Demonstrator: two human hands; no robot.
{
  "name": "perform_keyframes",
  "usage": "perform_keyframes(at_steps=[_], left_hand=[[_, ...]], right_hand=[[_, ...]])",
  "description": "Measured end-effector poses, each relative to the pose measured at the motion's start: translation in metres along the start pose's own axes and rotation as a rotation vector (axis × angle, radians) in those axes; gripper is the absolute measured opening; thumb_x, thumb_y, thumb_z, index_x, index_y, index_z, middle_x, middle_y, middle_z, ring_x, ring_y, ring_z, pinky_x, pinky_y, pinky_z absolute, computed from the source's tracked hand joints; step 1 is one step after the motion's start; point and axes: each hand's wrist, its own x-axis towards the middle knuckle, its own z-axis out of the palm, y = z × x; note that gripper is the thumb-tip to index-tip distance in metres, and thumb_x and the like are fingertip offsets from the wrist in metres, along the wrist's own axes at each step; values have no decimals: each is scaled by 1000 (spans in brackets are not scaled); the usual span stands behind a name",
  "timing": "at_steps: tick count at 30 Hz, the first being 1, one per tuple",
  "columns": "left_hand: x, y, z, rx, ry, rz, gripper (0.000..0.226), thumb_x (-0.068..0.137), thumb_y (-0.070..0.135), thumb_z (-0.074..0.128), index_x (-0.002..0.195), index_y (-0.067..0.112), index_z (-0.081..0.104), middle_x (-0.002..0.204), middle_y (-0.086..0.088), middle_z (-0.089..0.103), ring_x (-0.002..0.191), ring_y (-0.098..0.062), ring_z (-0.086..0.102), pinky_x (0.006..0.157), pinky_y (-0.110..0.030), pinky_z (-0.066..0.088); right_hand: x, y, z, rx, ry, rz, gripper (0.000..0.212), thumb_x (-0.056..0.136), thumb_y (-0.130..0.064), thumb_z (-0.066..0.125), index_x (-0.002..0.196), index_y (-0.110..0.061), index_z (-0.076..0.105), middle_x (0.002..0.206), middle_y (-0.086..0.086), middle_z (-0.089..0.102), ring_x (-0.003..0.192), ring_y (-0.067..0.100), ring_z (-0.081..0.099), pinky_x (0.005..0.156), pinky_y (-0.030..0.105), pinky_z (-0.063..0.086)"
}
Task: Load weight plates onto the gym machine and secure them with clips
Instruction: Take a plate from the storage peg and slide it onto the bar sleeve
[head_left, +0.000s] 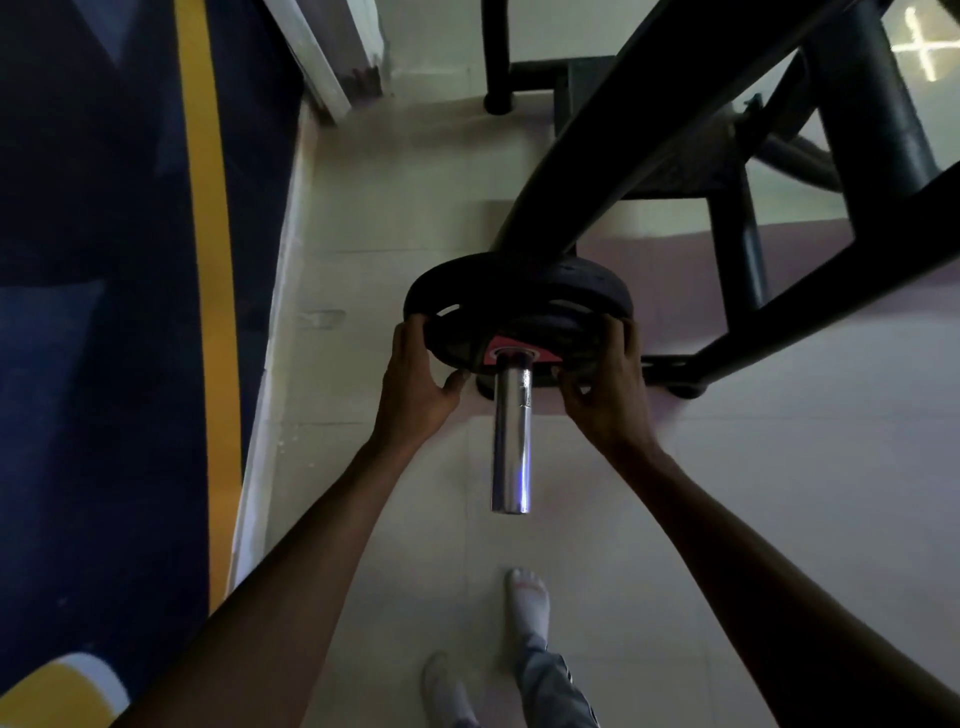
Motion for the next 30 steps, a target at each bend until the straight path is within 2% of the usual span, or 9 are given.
perform_keyframes(at_steps=[4,7,9,11,15,18,21,26,30], left_hand=[[1,-5,1,-18,38,16,84,78,10,87,148,6,42,136,-14,54,127,-26,54,98,-21,40],[-3,-7,0,-53,8,19,89,76,15,89,149,7,39,137,-10,60,126,-20,55,99,-20,42],[-9,-9,-1,-92,-37,18,93,74,23,92,149,10,37,134,-3,63,120,-11,57,96,-19,46],[-14,-13,0,-109,-81,36,91,70,25,95,144,11,44,128,5,64,114,-5,58,91,-12,47],[-31,-24,9,9,-119,39,54,64,24,97,102,0,67,99,-12,72,89,-25,70,73,-22,51],[-57,-27,9,-105,-152,-64,40,74,22,93,89,8,58,83,2,68,80,-4,65,68,-13,48],[-85,-27,6,-168,-174,-131,40,75,26,92,92,9,60,83,3,70,81,-12,67,71,-26,54],[-139,-28,4,-165,-183,-179,41,71,24,94,89,13,59,82,6,70,77,0,63,64,-16,47],[-191,-23,-2,-143,-164,-177,41,69,19,95,86,19,57,78,5,68,73,-7,61,64,-29,47]], right_hand=[[3,4,4,12,40,23,73,81,-8,78,144,-7,42,147,16,36,126,16,46,96,15,48],[1,17,7,-19,-34,-8,60,80,-20,83,132,-9,55,144,15,41,126,24,48,98,11,45],[-2,24,4,-38,-107,1,54,80,-27,82,126,-11,60,138,14,48,120,21,51,94,16,47],[-6,28,-4,-16,-179,5,53,79,-19,84,125,-9,61,132,14,57,111,5,51,88,4,41],[-26,36,-11,98,-307,4,56,79,-4,84,128,-2,57,121,3,63,103,-20,54,83,0,44],[-52,41,-7,120,-285,4,57,80,-11,85,130,-8,57,125,-1,65,111,-5,61,89,13,53],[-78,41,-7,96,-255,17,49,80,-12,84,122,-8,61,118,2,69,105,3,62,86,7,48],[-127,30,-18,78,-322,22,40,80,-8,84,112,-8,60,108,-1,69,95,-1,60,76,2,46],[-176,15,-34,90,-355,46,37,83,-10,81,111,-12,58,104,-7,66,88,1,64,70,3,48]])
